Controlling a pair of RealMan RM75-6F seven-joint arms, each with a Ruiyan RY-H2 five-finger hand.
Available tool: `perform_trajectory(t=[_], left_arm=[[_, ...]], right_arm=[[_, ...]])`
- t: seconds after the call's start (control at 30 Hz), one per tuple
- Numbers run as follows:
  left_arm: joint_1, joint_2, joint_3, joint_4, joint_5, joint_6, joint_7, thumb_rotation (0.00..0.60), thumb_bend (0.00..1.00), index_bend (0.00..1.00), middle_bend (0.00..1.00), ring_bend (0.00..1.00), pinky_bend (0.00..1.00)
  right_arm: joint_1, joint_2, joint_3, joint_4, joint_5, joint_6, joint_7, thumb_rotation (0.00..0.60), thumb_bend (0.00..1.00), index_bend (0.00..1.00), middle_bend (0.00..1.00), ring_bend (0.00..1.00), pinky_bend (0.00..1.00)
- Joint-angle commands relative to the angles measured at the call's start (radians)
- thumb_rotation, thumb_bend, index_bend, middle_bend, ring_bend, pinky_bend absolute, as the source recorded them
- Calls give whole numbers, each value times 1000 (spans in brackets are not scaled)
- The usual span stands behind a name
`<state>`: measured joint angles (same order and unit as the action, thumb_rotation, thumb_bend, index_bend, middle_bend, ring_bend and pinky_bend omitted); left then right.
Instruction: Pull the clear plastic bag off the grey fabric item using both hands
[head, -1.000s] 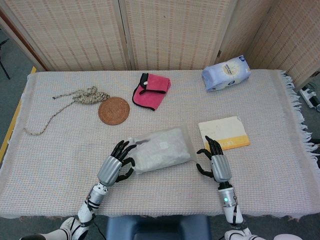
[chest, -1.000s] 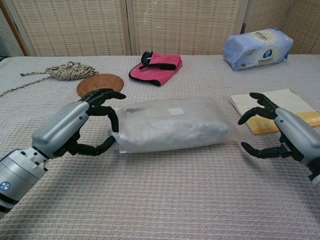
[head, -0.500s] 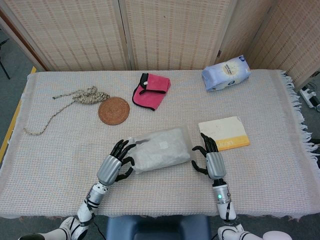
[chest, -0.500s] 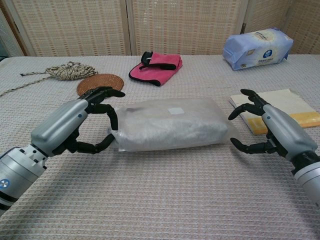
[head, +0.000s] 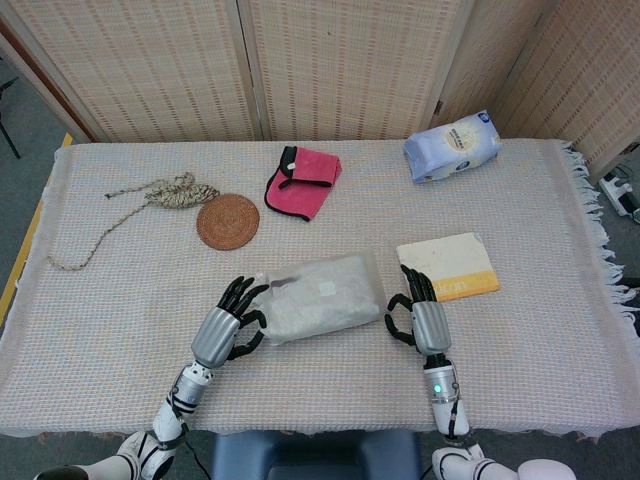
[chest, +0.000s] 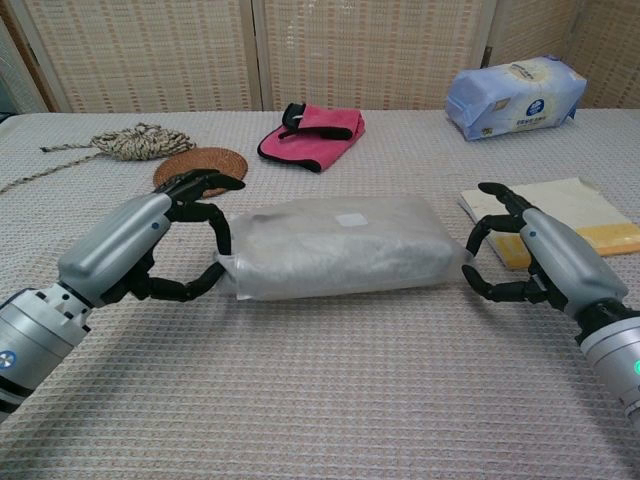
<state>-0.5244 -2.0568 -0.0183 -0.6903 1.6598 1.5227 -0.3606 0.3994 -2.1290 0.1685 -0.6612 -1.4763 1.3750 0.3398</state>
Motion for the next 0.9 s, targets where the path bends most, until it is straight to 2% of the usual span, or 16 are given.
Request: perform_trajectory(t=[0.03,0.5,0.9], left_arm=[[-1,2,-1,-1,0,0,0,600,588,821,184,0,0],[-2,10,-4,-8,1,11,9,600,590,822,184,0,0],[20,64,-3,-53,3,48,33,600,591,823,190,0,0]], right_arm=[[2,-1,1,3,1,3,0,600,391,572,52,0,0],[0,30,0,-32,5,13,-5,600,557,664,96,0,0],[-28,178,20,-152,25,43,-121,600,584,687,108,0,0]])
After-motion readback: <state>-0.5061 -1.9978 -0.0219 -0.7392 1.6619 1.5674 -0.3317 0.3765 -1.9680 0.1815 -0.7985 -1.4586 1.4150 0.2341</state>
